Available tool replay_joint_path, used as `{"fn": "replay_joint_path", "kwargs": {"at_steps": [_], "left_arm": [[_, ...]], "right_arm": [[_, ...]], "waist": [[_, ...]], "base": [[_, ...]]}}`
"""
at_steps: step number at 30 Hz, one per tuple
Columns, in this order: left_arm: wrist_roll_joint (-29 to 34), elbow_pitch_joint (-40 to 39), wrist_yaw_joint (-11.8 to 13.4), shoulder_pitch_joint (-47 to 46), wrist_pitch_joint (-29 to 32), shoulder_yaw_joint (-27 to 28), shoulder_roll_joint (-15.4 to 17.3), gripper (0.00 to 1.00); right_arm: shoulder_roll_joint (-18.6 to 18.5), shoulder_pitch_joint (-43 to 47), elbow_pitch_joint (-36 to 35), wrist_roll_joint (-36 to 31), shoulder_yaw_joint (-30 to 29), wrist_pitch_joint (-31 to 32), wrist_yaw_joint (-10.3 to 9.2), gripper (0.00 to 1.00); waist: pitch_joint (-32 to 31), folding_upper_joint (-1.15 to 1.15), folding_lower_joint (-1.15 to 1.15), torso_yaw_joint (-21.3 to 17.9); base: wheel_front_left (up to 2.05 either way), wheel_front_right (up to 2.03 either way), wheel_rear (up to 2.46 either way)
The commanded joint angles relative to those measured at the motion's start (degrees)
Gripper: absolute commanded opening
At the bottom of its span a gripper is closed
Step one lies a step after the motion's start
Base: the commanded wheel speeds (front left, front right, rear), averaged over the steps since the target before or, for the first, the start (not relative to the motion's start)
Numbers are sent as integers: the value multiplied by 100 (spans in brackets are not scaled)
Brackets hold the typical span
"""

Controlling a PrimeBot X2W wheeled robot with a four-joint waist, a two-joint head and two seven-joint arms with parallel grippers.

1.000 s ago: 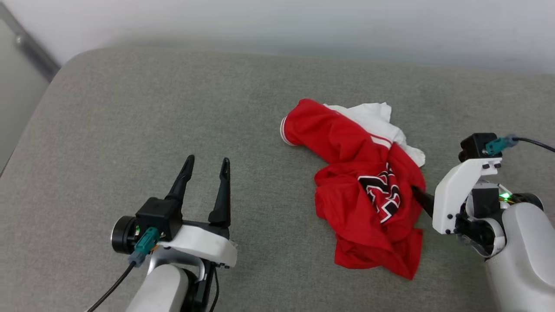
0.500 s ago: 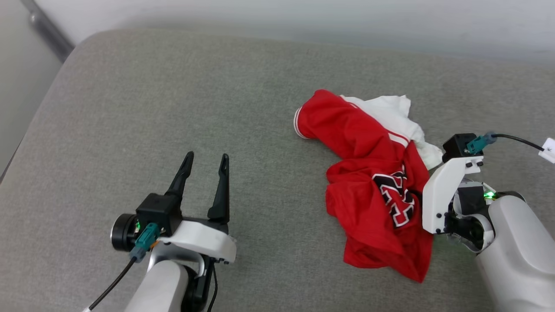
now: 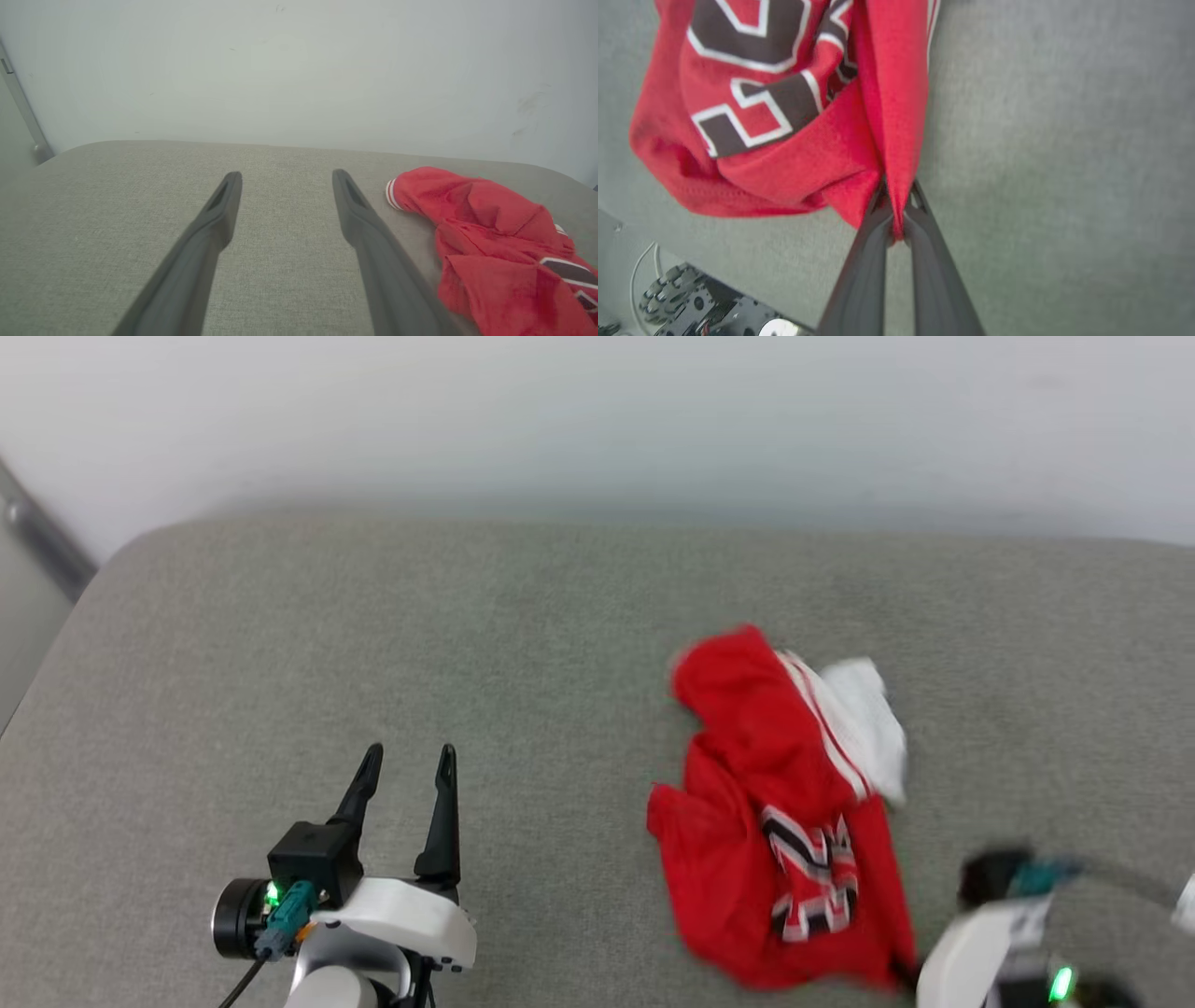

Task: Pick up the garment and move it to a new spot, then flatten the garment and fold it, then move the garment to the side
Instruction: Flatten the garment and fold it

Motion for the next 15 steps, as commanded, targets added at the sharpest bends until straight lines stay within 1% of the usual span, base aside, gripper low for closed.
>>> {"fn": "replay_joint_path", "kwargs": {"at_steps": [1,3,4,5,6,8,10,15], "left_arm": [[-35,-26,22,90,28,3,29,100],[-50,-41,41,145,64,-14,39,100],[-52,-56,47,167,75,-19,42,100],[-61,-69,54,189,92,-20,47,100],[-82,-67,59,211,102,-21,49,100],[-96,-82,74,258,118,-19,51,100],[-114,-92,88,285,133,-19,57,100],[-154,-132,131,396,165,2,94,100]], "right_arm": [[201,495,-107,-9,-29,171,-2,0],[368,994,-128,-146,-53,308,-2,0],[512,1190,-84,-112,-89,280,-2,0],[579,1346,-21,-181,-80,255,-2,25],[624,1456,41,-245,-77,179,-2,100],[740,1537,108,-226,-162,-96,-3,100],[766,1488,36,-243,-294,-449,-7,100],[859,1347,-650,-221,-541,-1305,-2,100]], "waist": [[-152,0,0,-131],[-199,0,0,-148],[-211,0,0,-155],[-219,0,0,-162],[-223,0,0,-169],[-248,0,0,-197],[-270,0,0,-216],[-351,0,0,-270]], "base": [[0,0,0],[0,0,0],[0,0,0],[0,0,0],[0,0,0],[0,0,0],[0,0,0],[0,0,0]]}}
